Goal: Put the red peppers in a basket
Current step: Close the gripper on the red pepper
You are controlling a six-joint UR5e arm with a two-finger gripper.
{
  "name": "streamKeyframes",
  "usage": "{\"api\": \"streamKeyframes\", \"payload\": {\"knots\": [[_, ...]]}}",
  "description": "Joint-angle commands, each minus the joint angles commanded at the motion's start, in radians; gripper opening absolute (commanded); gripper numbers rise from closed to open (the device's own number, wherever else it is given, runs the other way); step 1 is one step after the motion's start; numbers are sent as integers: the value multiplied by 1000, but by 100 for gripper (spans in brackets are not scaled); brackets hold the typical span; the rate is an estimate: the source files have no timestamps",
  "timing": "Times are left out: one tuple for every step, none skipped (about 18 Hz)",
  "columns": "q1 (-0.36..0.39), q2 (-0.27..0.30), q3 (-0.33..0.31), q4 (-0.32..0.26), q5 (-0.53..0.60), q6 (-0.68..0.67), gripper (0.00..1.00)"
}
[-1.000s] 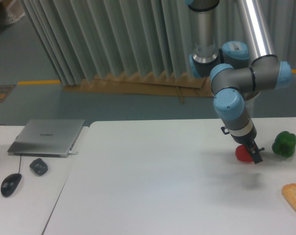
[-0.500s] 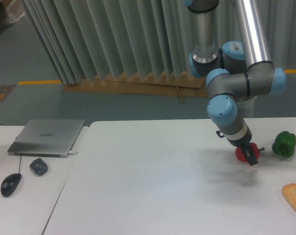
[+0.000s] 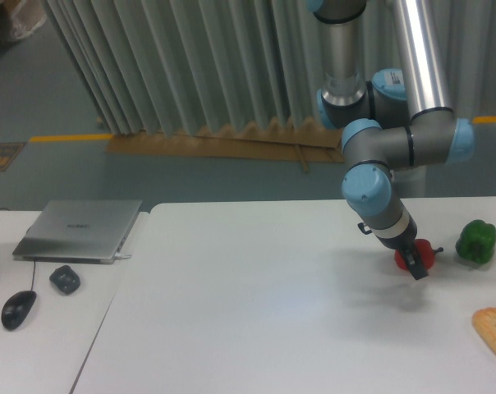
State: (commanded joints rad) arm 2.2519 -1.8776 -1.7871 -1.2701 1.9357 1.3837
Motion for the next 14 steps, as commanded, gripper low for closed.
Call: {"api": "streamKeyframes", "payload": {"knots": [[0,0,2,0,9,-2,73],[0,2,3,0,11,-2,67],[0,2,3,-2,11,0,65],[0,2,3,-2,12,0,61],[0,2,5,-2,12,-2,59],[0,2,6,-2,11,0,52],[0,0,6,-2,12,0,52],[0,0,6,-2,12,-2,52],[0,-2,11,-3,12,-2,51],[0,-2,12,-5,11,-2,48],[3,0,12,-8,11,0,41],[3,2,12,-8,11,0,41],[3,0,12,-8,11,-2,41],[2,2,12,-8,11,-2,40]]}}
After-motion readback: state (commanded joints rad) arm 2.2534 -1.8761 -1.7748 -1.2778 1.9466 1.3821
